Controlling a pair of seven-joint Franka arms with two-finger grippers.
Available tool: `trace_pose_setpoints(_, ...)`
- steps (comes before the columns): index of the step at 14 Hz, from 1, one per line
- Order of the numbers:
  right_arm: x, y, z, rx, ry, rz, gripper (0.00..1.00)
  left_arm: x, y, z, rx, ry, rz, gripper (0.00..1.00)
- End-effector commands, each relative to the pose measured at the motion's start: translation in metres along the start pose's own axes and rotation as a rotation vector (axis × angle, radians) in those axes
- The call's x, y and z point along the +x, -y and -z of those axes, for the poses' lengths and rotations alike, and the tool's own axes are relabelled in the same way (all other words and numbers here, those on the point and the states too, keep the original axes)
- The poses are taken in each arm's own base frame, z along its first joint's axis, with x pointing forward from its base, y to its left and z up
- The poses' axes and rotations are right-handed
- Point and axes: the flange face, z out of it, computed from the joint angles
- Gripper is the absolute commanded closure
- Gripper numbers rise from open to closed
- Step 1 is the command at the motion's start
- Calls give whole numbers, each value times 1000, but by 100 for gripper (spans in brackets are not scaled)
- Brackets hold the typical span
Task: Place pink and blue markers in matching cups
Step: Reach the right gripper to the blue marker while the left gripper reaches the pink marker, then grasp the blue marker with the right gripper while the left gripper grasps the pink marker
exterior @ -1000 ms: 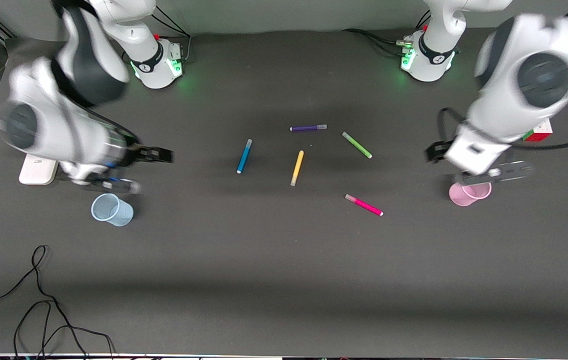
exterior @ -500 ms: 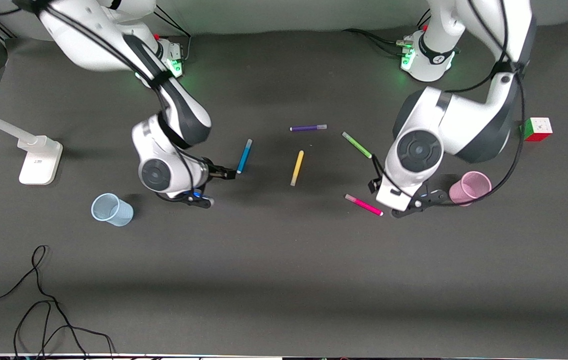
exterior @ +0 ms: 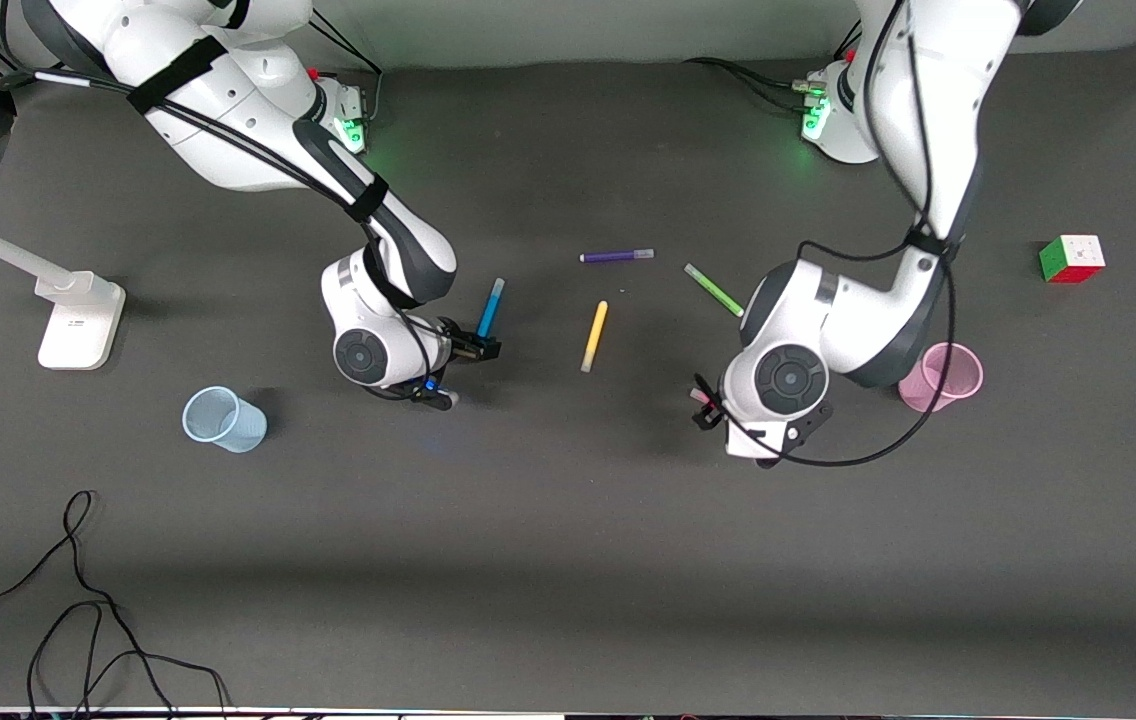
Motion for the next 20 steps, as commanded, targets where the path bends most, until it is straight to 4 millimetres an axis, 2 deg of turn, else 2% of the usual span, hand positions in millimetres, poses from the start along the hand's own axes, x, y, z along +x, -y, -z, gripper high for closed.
trace_pose_setpoints(1,-13,4,-3,16,-1,-43,13,-10,-21,-32,-32,-9,67,5)
trace_pose_setpoints(3,-12,6,-5,23,-7,-44,33,-9,-21,-40,-34,-10,67,16)
trace_pose_setpoints(4,-12,6,-5,25,-7,-44,46,-10,-20,-41,-30,-9,65,31)
trace_pose_setpoints(5,-11,6,-5,29,-10,-45,59,-10,-18,-45,-23,-7,65,42)
trace_pose_setpoints(6,-9,6,-4,32,-12,-47,69,-11,-17,-49,-17,-5,64,48)
trace_pose_setpoints(7,-8,6,-2,35,-14,-48,77,-11,-15,-52,-11,-3,66,49)
trace_pose_setpoints(9,-7,8,2,41,-17,-50,89,-9,-10,-56,0,1,76,49)
trace_pose_setpoints(11,-5,9,7,51,-24,-51,97,-9,-9,-58,2,4,79,50)
trace_pose_setpoints(12,-3,10,10,55,-28,-51,100,-8,-8,-60,6,6,81,54)
trace_pose_setpoints(13,-3,10,13,57,-33,-49,100,-8,-7,-59,6,6,82,65)
trace_pose_setpoints(14,-3,10,20,63,-43,-50,100,-7,-7,-58,4,6,85,86)
trace_pose_setpoints(15,-4,10,31,70,-57,-45,100,-7,-7,-55,9,8,85,100)
trace_pose_setpoints(16,-8,12,47,79,-76,-35,100,-8,-6,-53,13,9,84,100)
trace_pose_setpoints(18,-16,5,91,75,-124,-18,100,-5,-2,-34,17,9,88,100)
trace_pose_setpoints(20,-29,-7,150,75,-214,1,100,13,8,6,28,22,104,100)
